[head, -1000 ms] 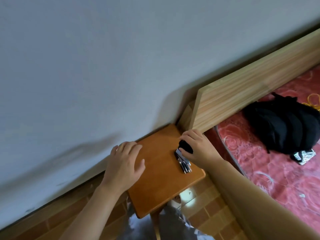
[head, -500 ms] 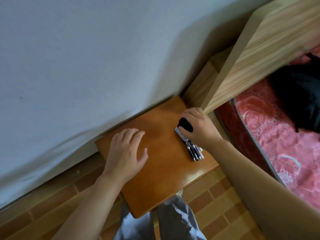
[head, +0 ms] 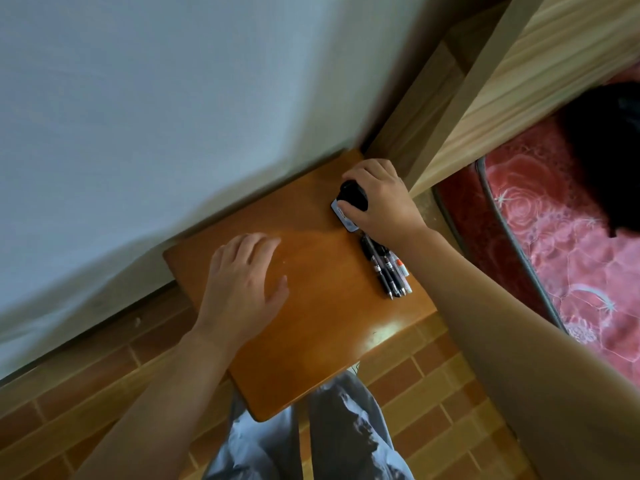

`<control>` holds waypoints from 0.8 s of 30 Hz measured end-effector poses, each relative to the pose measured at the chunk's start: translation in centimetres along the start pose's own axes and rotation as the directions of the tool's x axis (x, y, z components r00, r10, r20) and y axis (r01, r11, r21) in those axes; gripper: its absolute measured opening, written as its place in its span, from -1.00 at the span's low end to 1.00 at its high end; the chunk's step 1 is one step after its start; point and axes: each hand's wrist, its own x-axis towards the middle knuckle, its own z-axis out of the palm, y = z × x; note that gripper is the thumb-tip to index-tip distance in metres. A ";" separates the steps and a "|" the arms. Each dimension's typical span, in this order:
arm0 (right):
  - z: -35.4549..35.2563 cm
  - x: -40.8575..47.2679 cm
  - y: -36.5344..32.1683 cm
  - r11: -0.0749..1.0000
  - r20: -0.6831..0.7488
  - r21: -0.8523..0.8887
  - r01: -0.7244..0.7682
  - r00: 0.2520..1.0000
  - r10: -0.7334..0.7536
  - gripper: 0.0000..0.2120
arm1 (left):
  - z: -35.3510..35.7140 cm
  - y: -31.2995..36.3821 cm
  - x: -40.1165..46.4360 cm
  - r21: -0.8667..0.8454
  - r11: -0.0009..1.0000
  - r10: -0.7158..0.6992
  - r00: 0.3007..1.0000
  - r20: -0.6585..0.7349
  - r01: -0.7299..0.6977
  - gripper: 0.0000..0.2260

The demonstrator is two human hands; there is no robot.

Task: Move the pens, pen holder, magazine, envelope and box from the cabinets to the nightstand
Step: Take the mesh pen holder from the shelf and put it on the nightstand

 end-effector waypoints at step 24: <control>-2.5 -4.5 -2.3 0.992 -0.036 -0.124 0.006 0.999 -0.010 -0.52 | -3.8 0.6 -0.2 0.082 0.996 -0.018 1.000 -0.023 0.020 -0.50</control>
